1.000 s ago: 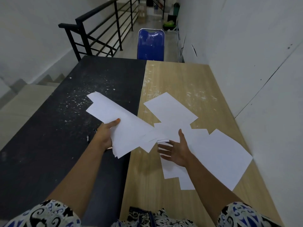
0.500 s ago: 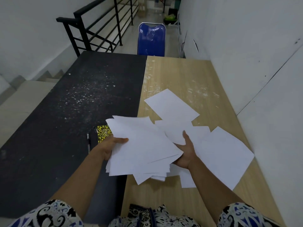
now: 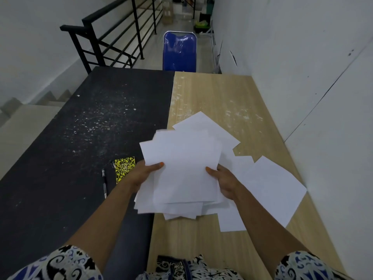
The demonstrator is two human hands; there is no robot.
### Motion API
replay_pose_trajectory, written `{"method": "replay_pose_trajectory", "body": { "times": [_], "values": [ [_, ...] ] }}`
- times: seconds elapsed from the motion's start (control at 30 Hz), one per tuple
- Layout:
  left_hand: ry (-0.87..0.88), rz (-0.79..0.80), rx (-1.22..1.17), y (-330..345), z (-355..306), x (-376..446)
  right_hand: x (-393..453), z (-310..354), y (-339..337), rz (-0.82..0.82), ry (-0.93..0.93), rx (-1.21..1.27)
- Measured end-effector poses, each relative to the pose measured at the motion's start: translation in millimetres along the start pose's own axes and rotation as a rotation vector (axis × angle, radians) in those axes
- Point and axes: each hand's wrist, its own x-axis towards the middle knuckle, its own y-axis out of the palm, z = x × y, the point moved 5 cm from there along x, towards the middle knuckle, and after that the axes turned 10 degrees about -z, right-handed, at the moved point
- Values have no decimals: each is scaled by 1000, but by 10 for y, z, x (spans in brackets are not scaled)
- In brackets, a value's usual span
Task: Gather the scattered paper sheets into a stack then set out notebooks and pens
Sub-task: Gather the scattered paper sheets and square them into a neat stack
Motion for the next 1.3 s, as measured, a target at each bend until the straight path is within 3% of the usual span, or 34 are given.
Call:
{"method": "replay_pose_trajectory", "body": {
  "times": [0.27,0.47,0.67,0.93,1.17,1.3],
  "values": [
    [205,-214,0,229,-166,-2,-15,366,-59,-224,-260,-311],
    [241,-251,-314,384,-186,-86,-279,481,31,-273,-474,-151],
    [301,-214,-352,412,-246,-149,-414,433,50,-295,-504,-28],
    [387,-158,-246,285,-265,-177,-512,409,17,-252,-495,-54],
    [463,-238,-249,275,-411,-341,-604,452,12,-250,-473,35],
    [527,-198,-200,304,-493,-408,-636,462,50,-232,-473,47]
  ]
}}
